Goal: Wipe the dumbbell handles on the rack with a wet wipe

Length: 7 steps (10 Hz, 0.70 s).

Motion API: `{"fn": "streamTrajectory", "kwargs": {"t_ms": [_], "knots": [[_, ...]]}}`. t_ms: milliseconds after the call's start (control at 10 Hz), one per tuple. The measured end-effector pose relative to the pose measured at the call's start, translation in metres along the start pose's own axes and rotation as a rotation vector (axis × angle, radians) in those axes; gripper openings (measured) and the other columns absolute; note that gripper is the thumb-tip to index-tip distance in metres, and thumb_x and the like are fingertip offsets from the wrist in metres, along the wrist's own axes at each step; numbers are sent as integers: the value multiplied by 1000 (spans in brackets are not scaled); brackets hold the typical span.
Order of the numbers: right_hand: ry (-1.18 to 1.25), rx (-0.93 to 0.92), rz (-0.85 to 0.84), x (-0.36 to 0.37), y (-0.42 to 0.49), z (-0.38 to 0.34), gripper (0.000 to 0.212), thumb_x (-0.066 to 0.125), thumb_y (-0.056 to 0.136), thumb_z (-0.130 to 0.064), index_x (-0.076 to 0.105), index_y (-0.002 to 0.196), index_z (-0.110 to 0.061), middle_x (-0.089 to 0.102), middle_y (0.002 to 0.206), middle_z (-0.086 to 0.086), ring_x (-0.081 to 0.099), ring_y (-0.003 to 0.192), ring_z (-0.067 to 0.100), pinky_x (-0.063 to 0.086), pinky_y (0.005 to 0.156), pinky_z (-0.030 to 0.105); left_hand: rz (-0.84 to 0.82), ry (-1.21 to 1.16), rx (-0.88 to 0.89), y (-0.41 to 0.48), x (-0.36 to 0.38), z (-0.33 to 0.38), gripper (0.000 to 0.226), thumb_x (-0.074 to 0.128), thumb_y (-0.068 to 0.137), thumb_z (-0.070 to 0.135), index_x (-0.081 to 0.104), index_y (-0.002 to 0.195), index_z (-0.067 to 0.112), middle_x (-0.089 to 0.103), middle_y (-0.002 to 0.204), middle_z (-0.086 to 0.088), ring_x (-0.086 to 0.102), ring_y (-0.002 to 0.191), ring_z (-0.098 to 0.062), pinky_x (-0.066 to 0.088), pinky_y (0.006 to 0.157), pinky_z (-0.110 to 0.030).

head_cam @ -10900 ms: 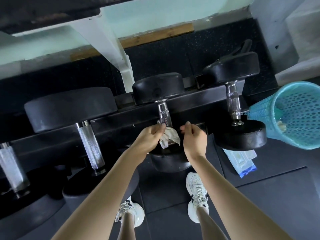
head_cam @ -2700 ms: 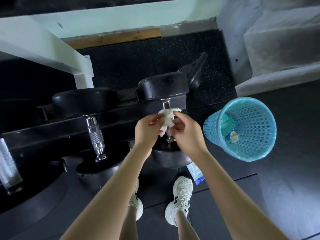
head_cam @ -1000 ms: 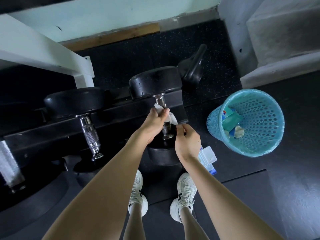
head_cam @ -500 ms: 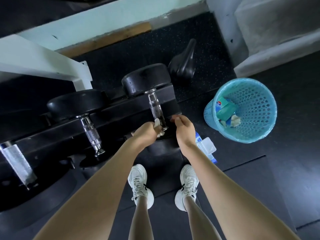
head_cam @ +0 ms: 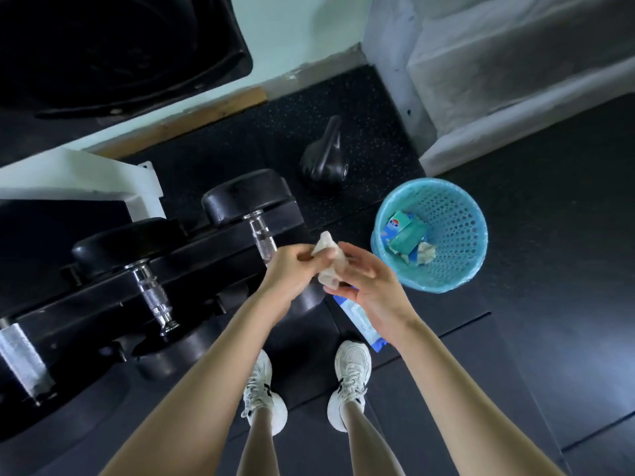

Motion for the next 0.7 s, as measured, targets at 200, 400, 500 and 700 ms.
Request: {"fn": "streamTrajectory", "kwargs": {"t_ms": [200, 400, 500, 700], "knots": [[-228, -28, 430, -83, -19, -27, 13, 63, 89, -15, 68, 101, -17, 71, 79, 2, 63, 72, 16, 53, 74, 36, -46, -186, -88, -9, 62, 28, 31, 68, 85, 20, 62, 115, 13, 72, 92, -1, 65, 81, -8, 51, 72, -18], [-482, 118, 655, -165, -14, -51, 51, 58, 91, -32, 43, 140, -24, 53, 128, 0, 61, 108, 25, 55, 86, 42, 42, -156, -53, -17, 78, 53, 16, 58, 93, 19, 66, 105, 13, 69, 89, 5, 63, 82, -9, 50, 75, -19], [-646, 121, 679, -188, -23, -64, 36, 57, 85, -34, 62, 119, -23, 62, 121, 1, 62, 108, 27, 54, 89, 46, 120, -149, -1, -25, 70, 69, 16, 55, 94, 19, 67, 103, 12, 68, 87, 4, 62, 79, -10, 50, 75, -21], [-466, -163, 745, -184, -114, -128, 17, 61, 88, -16, 70, 74, -15, 69, 70, 5, 63, 66, 20, 57, 75, 42, 327, -106, 155, -77, 38, 99, 14, 55, 94, 20, 68, 93, 24, 71, 86, 7, 64, 78, -4, 52, 80, -28]]}}
Point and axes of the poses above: each hand's wrist, its own y-axis towards the middle knuckle, its own x-axis out of the palm, z = x × y, the point moved 3 cm from there along y, towards the middle knuckle
